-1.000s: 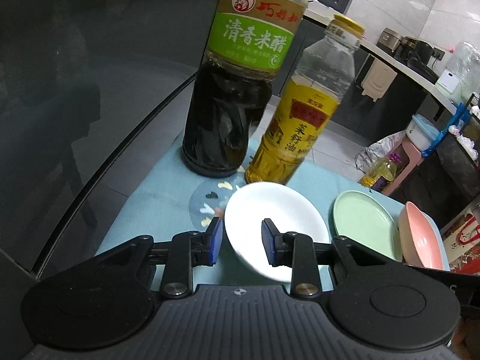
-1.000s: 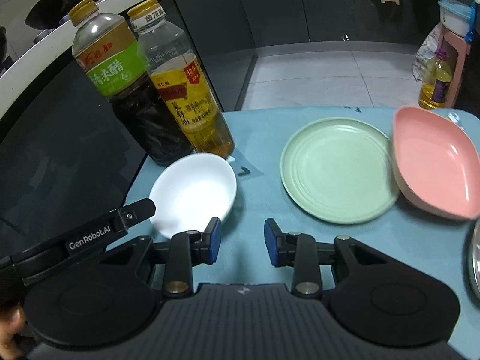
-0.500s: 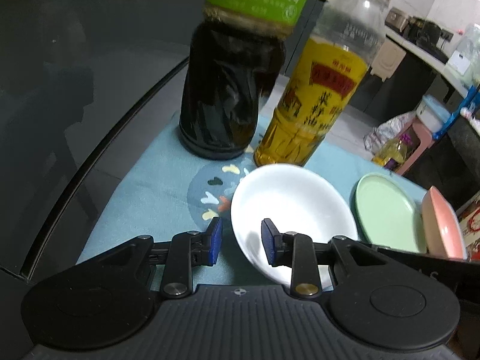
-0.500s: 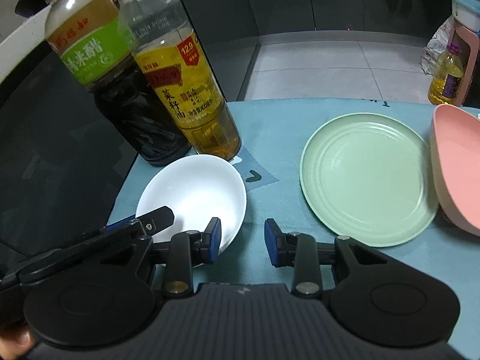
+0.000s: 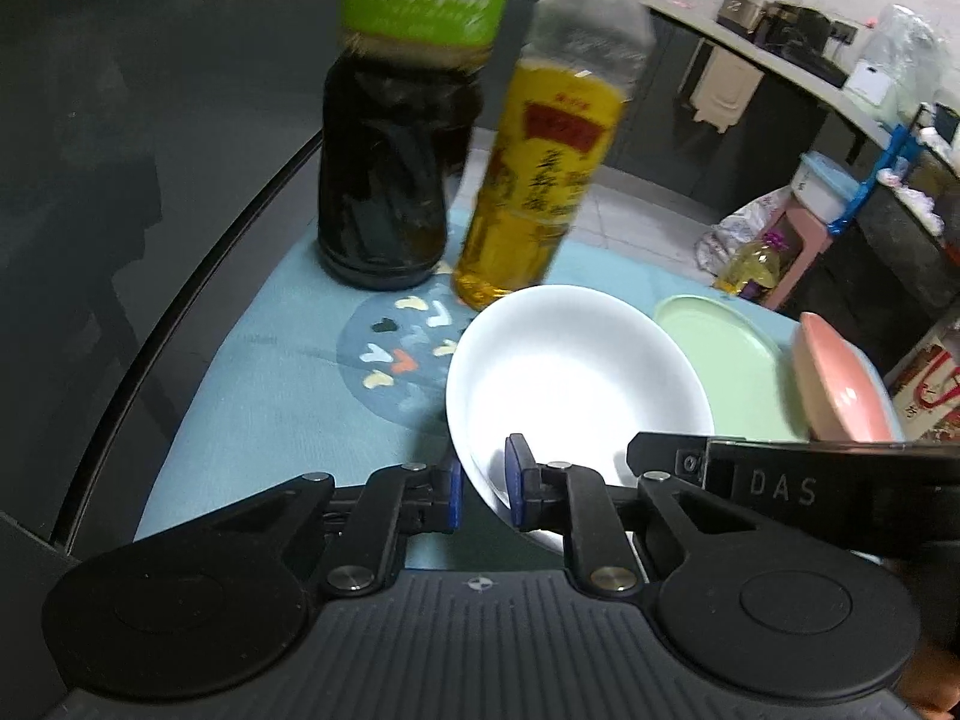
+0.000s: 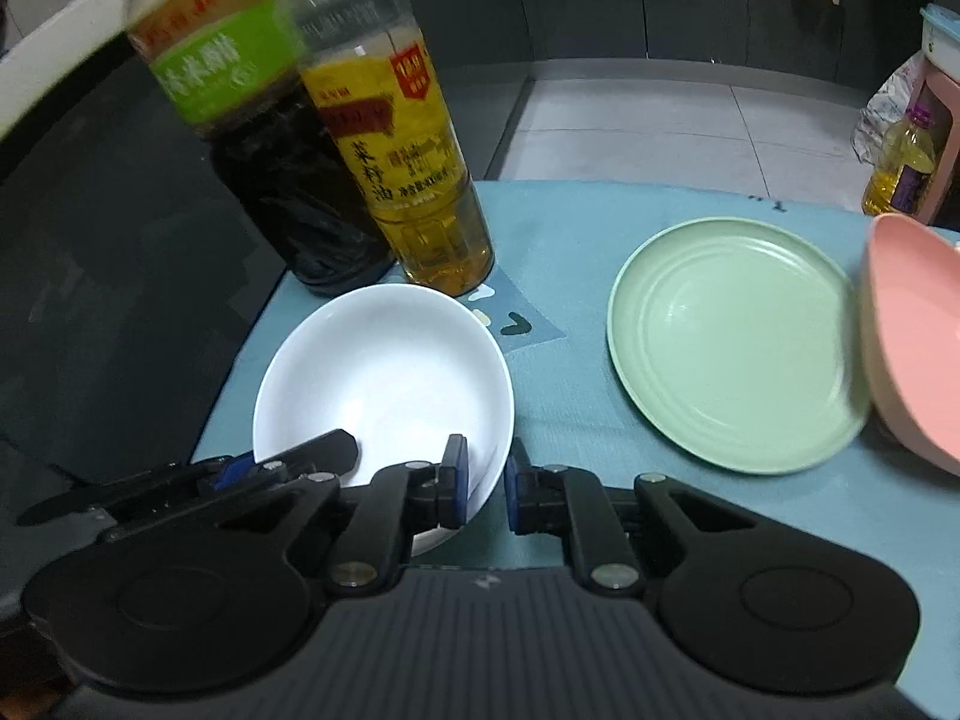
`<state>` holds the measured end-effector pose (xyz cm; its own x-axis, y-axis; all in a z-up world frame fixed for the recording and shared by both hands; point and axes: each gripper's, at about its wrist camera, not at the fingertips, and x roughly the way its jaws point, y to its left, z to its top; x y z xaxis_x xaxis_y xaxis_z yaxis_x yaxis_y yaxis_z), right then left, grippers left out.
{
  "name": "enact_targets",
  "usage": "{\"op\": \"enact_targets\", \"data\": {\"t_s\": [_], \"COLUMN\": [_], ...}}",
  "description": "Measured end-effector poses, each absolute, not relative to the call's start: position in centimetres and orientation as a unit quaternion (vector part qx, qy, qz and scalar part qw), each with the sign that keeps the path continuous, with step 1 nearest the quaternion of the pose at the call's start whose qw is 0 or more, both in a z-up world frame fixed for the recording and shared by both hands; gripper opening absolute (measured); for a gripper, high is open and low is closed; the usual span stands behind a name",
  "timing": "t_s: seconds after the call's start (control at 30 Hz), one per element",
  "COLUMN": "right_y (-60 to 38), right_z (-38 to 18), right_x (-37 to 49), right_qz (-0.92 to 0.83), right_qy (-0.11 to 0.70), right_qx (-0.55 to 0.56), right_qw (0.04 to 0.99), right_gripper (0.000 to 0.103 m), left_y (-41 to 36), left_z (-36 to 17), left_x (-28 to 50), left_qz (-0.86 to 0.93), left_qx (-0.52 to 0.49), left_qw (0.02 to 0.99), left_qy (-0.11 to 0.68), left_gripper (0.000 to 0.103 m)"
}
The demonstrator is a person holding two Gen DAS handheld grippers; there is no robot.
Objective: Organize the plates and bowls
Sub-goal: 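Lift the small white bowl and carry it toward the nested bowls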
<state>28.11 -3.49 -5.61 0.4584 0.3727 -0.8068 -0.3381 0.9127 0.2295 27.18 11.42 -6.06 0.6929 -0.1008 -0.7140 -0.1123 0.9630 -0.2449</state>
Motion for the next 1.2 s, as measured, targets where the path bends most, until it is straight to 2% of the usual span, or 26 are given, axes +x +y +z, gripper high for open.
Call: {"op": "enact_targets", "data": {"t_s": [0.63, 1.2], "right_y": [-10.7, -14.7], "right_z": [1.1, -0.9], "right_x": [14.9, 4.1], "right_qz": [0.197, 0.192], "right_qy": [0.391, 0.409], "right_qx": [0.030, 0.061], "right_qw": [0.899, 0.890], "right_gripper": [0.010, 0.012], "left_y": [4.6, 0.2], "left_z": [2.3, 1.2], "left_x": [14.2, 3.2], "left_qz": [-0.064, -0.086], "left_qx": [-0.098, -0.050], "left_qw": [0.942, 0.934], "left_qy": [0.314, 0.344], "left_gripper": [0.014, 0.014]}}
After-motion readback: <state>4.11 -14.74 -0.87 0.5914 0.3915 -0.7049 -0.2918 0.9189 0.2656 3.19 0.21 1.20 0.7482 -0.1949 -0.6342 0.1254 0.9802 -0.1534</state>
